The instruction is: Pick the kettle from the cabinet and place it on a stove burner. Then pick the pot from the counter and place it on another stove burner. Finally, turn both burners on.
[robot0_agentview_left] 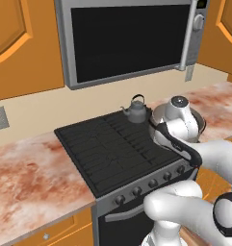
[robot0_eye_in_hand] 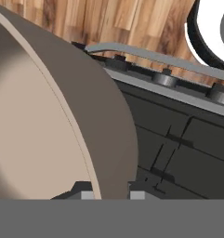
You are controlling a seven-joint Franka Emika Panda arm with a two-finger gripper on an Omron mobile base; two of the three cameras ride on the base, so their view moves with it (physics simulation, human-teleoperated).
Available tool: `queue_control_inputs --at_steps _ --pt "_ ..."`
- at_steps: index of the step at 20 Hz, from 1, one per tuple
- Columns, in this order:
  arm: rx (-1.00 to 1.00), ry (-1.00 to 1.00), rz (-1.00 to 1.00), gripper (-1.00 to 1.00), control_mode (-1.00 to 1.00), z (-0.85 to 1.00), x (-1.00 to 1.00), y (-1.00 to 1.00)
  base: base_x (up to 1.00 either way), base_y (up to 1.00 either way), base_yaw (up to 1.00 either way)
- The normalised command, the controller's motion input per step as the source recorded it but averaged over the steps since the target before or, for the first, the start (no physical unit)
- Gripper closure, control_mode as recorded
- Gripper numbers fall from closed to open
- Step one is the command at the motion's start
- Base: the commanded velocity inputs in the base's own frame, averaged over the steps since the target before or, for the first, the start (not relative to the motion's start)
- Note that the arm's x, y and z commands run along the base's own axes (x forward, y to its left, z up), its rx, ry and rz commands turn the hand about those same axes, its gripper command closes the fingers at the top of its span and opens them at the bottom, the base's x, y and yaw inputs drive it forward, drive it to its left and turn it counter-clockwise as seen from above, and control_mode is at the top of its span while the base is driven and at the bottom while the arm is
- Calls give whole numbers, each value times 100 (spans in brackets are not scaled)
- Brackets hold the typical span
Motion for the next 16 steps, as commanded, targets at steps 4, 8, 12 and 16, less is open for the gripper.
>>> queue_control_inputs --at_steps 4,8,12,16 --pt "-1 3 1 100 -100 -11 34 0 0 0 0" --pt "-2 4 0 100 -100 -13 29 0 0 0 0" --pt "-2 2 0 100 -100 -17 29 0 0 0 0" --pt "-1 0 1 100 -100 -18 18 0 0 0 0"
